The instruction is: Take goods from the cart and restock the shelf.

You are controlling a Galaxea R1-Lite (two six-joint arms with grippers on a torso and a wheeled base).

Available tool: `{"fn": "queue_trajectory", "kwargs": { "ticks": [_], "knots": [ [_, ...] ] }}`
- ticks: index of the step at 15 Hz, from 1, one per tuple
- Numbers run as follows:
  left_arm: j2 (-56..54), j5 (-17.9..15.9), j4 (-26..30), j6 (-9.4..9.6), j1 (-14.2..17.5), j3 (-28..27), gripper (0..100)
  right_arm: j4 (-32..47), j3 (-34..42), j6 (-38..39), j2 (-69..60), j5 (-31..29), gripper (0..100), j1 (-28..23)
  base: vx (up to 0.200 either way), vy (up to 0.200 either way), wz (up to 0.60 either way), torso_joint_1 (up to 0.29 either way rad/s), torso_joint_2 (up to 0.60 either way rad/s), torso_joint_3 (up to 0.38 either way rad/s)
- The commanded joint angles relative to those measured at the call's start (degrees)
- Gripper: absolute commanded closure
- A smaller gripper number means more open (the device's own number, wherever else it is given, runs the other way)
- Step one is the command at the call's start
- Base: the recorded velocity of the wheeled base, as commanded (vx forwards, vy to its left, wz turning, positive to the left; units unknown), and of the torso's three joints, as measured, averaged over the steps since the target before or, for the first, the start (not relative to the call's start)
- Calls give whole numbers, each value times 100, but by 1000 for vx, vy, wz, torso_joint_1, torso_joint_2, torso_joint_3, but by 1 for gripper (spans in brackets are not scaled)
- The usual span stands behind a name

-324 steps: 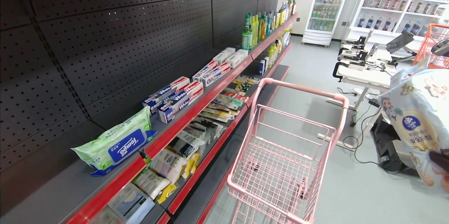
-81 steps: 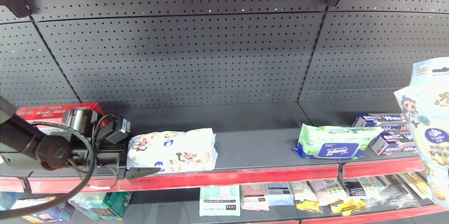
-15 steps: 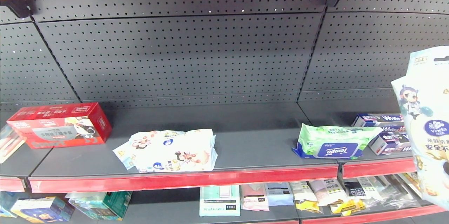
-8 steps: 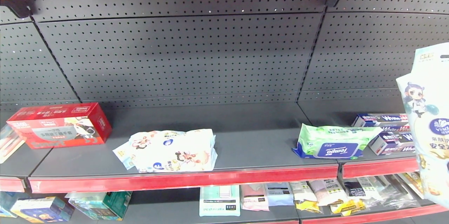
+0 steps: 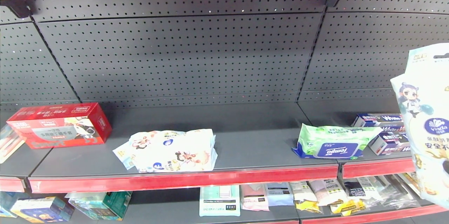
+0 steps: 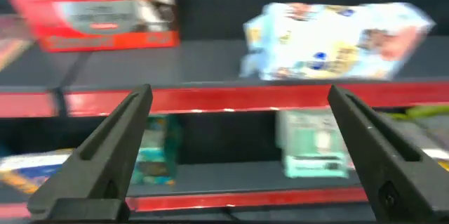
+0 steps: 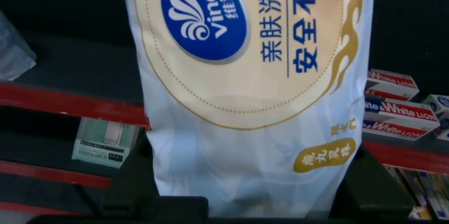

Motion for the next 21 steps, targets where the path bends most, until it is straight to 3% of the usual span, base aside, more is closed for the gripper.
{"fn": "queue_trajectory", "kwargs": {
  "ticks": [1,3,4,5,6,7,8,10,12,21],
  "knots": [
    [33,338,-43,193,3,0,0,-3,-9,-4,57,19,100,2,0,0,0,0,0,0],
    [33,1137,159,132,3,0,0,-3,-9,-12,66,19,100,11,0,0,0,0,0,0],
    [33,1190,335,141,3,0,0,-3,-9,-12,66,19,100,11,0,0,0,0,0,0],
    [85,1146,344,220,-279,0,0,-3,0,-12,66,19,100,19,0,0,0,0,0,0],
    [68,1146,344,193,-911,0,0,-3,0,-12,84,19,100,19,0,0,0,0,0,0],
    [33,1146,344,185,-1201,0,0,-3,0,-12,84,28,100,19,0,0,0,0,0,0],
    [-20,1155,335,185,-1272,0,0,-3,17,-12,66,36,100,19,0,0,0,0,0,0],
    [-319,1181,335,167,-832,0,0,6,35,-4,49,36,100,11,0,0,0,0,0,0],
    [-486,1392,335,141,-903,0,0,6,35,-4,57,36,100,19,0,0,0,0,0,0],
    [-495,1366,344,193,-903,0,0,6,-79,-39,181,142,100,28,0,0,0,0,0,0]
  ]
}}
